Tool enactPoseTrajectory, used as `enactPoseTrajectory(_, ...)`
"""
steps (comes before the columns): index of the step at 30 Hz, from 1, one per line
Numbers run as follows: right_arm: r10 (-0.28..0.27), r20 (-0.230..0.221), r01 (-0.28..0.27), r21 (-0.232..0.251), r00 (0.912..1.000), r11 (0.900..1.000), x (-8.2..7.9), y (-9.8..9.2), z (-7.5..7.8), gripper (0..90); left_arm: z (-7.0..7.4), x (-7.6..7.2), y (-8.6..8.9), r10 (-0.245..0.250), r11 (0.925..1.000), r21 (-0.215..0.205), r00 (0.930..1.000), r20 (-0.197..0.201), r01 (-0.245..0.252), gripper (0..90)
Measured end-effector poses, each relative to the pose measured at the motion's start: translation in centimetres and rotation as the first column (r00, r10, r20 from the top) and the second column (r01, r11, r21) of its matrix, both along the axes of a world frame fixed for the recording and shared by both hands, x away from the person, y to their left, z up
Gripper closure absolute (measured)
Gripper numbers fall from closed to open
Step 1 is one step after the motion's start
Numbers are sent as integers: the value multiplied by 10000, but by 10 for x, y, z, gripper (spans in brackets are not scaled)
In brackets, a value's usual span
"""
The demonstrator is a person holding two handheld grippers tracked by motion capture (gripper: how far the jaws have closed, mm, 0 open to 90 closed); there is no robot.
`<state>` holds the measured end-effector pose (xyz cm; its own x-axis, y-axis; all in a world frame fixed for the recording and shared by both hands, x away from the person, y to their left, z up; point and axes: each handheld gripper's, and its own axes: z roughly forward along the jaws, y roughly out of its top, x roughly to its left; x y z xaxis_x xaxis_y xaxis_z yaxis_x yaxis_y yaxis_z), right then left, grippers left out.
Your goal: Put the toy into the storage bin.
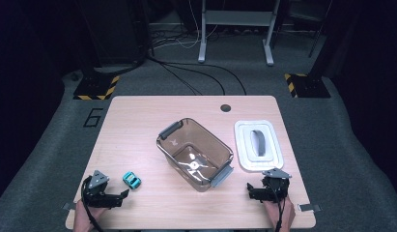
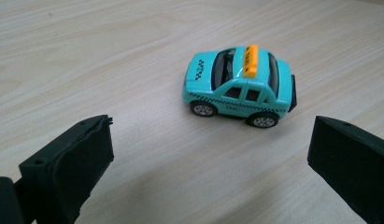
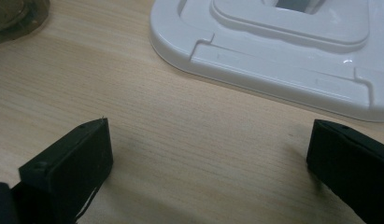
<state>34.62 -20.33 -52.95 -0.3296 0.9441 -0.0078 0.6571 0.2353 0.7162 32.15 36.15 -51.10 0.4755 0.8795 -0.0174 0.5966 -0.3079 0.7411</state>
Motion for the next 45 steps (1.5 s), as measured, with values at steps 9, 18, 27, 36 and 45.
enactPoseTrajectory(9,-26,65,26,-5,10000,10000,-1,1,0,0,-1,16,-17,-254,9995,-209,9997,69,255,0)
enactPoseTrajectory(18,17,110,-16,-81,9999,10000,-1,1,0,0,-7,29,-25,-441,9989,-188,9988,-205,437,0)
enactPoseTrajectory(27,-5,115,6,-78,9999,10000,-1,1,0,0,-12,33,-31,-955,9945,392,9946,-397,971,147)
enactPoseTrajectory(36,-47,147,48,-68,9999,10000,-2,2,0,0,-13,32,-32,-825,9958,366,9963,-256,834,230)
enactPoseTrajectory(45,-35,143,36,-67,9999,10000,-2,2,0,0,-14,30,-32,-526,9982,281,9985,-160,530,243)
